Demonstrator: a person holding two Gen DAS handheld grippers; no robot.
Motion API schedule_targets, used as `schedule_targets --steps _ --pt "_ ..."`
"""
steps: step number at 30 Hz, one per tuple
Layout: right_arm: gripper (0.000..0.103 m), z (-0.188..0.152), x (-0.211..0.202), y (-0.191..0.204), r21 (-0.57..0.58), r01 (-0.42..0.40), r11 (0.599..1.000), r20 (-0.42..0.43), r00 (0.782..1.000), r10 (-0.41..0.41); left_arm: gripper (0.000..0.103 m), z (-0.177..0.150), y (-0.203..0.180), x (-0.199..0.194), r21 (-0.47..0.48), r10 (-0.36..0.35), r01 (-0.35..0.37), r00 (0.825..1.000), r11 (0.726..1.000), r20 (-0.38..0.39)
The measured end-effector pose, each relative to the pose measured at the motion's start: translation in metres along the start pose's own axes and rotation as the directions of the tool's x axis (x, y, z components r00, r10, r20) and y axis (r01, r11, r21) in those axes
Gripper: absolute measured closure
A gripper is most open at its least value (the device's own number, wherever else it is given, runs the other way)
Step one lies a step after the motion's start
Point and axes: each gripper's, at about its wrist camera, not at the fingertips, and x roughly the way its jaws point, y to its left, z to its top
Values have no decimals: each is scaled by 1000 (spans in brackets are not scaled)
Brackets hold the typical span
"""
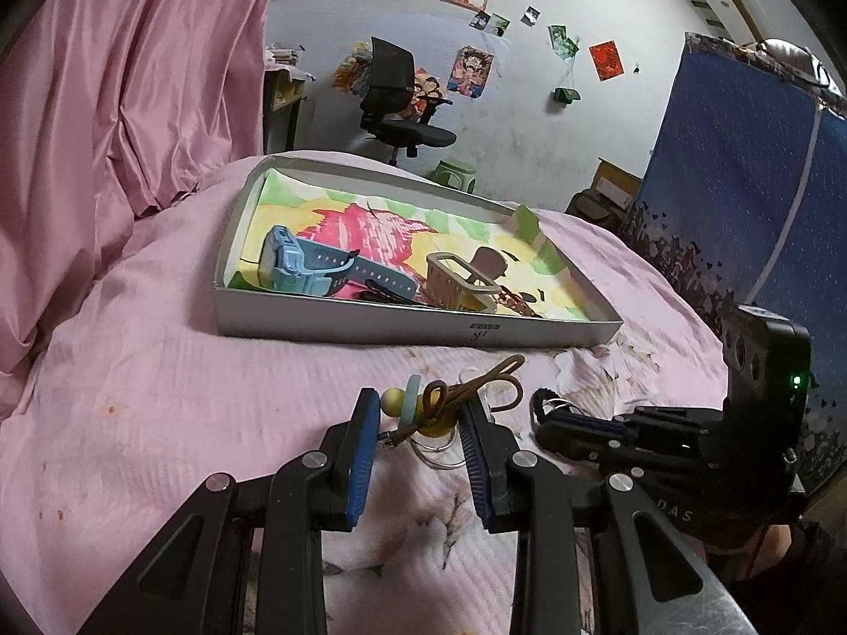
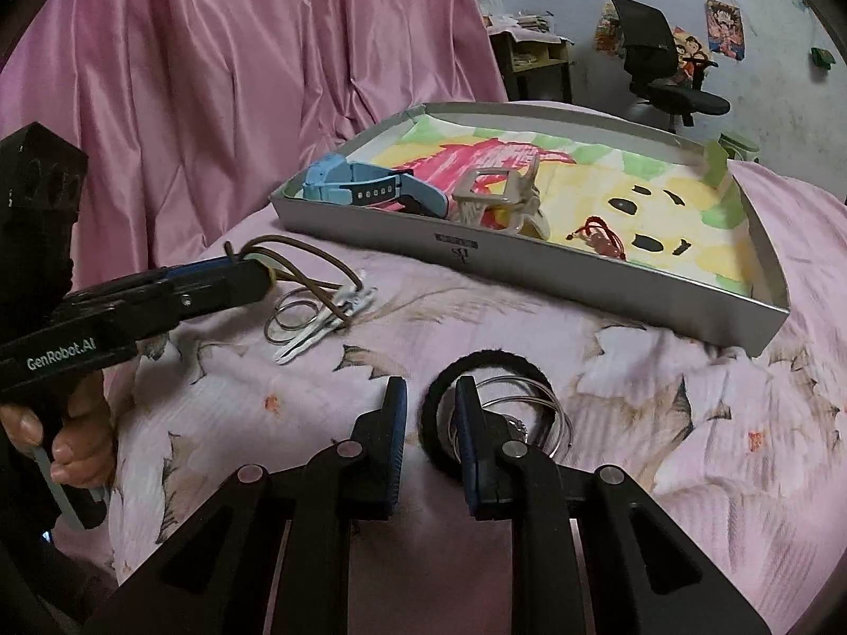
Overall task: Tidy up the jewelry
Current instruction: 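Lift the key ring and hair tie toward the tray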
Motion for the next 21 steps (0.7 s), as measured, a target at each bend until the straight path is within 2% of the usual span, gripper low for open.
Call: schedule_targets --steps 8,21 --pt "98 -1 -8 0 7 6 1000 27 1000 -6 74 6 -3 -10 -6 -5 5 1000 1000 17" --pt "98 9 -48 -5 46 -33 998 179 984 24 74 30 -12 -30 2 -8 7 996 1000 83"
